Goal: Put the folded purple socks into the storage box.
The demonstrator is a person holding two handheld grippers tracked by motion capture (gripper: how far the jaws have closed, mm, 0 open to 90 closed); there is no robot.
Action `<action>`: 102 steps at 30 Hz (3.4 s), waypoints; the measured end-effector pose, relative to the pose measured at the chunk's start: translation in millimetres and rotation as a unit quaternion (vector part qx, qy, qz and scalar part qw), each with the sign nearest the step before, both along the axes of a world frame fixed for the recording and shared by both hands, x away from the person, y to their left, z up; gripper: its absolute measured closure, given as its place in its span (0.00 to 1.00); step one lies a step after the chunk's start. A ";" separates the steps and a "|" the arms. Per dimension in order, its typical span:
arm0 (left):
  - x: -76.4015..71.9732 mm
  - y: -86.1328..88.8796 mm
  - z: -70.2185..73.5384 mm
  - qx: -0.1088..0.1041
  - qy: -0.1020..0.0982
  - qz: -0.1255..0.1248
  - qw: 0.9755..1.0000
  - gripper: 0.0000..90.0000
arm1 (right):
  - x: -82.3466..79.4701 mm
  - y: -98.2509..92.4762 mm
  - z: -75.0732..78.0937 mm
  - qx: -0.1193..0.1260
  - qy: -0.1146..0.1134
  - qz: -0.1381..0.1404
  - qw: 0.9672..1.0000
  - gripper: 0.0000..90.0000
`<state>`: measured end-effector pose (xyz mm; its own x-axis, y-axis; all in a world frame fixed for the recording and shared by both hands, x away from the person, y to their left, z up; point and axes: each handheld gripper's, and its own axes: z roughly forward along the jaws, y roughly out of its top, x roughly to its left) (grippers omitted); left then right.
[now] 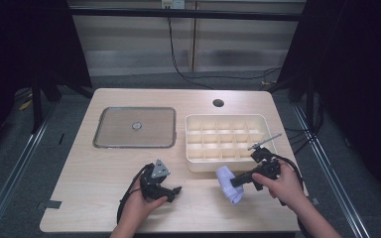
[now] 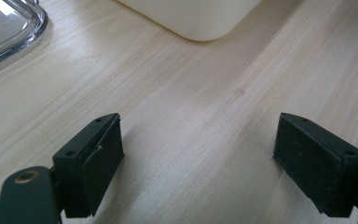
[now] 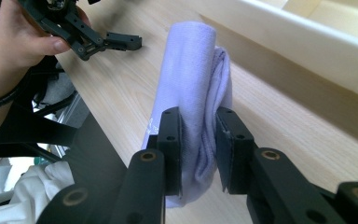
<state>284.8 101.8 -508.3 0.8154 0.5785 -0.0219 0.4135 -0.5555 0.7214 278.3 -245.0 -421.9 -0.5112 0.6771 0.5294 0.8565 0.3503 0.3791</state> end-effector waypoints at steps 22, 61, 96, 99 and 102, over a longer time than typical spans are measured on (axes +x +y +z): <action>0.1 -0.2 -0.3 -0.002 0.000 0.001 1.000 0.17 | 13.7 -26.7 43.4 0.002 -0.009 -0.017 1.000 0.82; 0.1 -0.3 -0.3 -0.002 0.000 0.002 1.000 0.17 | 60.8 -93.1 56.5 -0.042 -0.007 -0.118 0.992 0.82; 0.1 -0.3 -0.3 -0.002 0.000 0.002 1.000 0.17 | 84.2 -106.5 33.3 -0.092 0.001 -0.155 0.984 0.81; 0.1 -0.3 -0.3 -0.002 -0.001 0.002 1.000 0.17 | 84.2 -107.1 31.2 -0.096 0.000 -0.154 0.983 0.81; 0.1 -0.3 -0.3 -0.002 0.000 0.002 1.000 0.17 | 84.1 -106.5 28.9 -0.105 -0.001 -0.153 0.983 0.81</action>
